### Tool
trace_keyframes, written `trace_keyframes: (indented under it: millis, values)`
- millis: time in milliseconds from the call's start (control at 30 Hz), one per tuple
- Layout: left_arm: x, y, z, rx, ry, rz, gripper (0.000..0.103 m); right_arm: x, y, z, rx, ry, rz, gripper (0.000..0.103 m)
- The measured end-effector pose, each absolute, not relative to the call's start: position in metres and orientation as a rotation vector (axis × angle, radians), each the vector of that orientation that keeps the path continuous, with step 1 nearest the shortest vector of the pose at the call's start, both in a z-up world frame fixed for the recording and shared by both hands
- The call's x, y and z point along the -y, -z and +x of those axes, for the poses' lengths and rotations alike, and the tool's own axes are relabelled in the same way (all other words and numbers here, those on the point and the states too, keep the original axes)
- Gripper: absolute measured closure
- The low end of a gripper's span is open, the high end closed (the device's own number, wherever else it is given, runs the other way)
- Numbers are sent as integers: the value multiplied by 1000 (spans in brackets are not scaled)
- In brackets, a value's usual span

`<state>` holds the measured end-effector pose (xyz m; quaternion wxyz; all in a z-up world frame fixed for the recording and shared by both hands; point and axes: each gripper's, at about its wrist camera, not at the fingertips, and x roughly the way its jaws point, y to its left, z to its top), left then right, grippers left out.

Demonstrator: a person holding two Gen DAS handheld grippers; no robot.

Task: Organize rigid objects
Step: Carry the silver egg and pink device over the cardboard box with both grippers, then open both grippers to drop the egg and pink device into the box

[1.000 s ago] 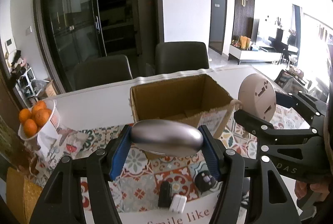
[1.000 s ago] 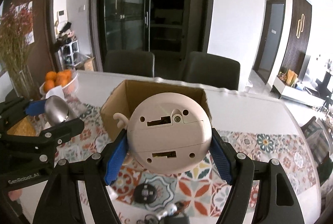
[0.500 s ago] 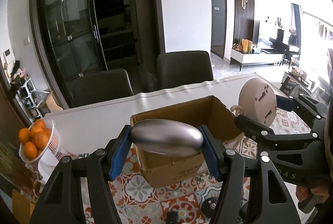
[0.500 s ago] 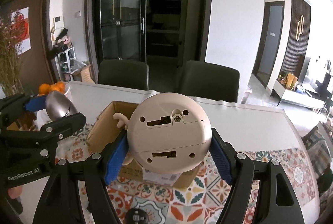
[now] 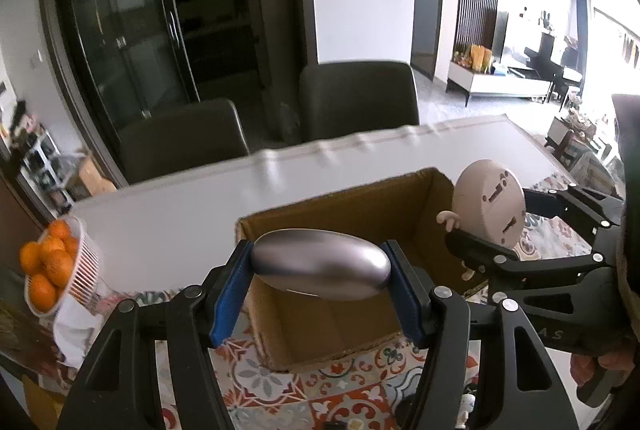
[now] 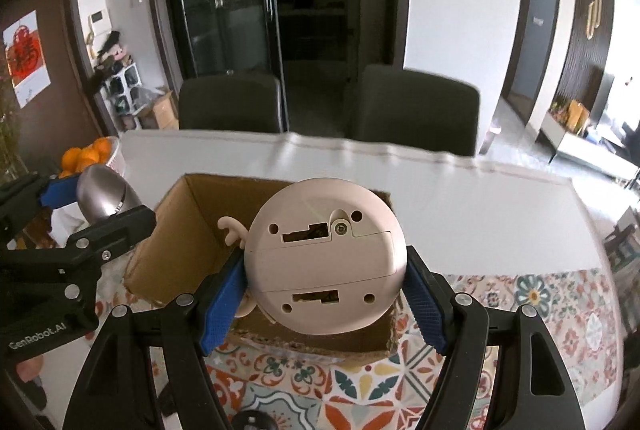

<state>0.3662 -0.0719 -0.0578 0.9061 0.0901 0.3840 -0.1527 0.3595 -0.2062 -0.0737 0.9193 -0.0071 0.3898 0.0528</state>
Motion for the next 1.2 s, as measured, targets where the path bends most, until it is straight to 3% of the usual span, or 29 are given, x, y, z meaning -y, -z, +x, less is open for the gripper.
trace_keyframes:
  millis: [467,600,833,1000,1200]
  values:
    - [79,95,397,-941,301,231,39,213,120,391,-995,-155,-36,29]
    - [77,92,394,-918,282,236,27,213,121,390,-996,-166,-47,29]
    - [68,88,390,-895,198,248,20,209,123,391,-998,-164,-48,29]
    - [58,87,385,-890,156,237,19,205,121,388,-984,-141,-70,20]
    - [48,85,375,-891,139,209,19,199,111,379,-948,-96,-96,20]
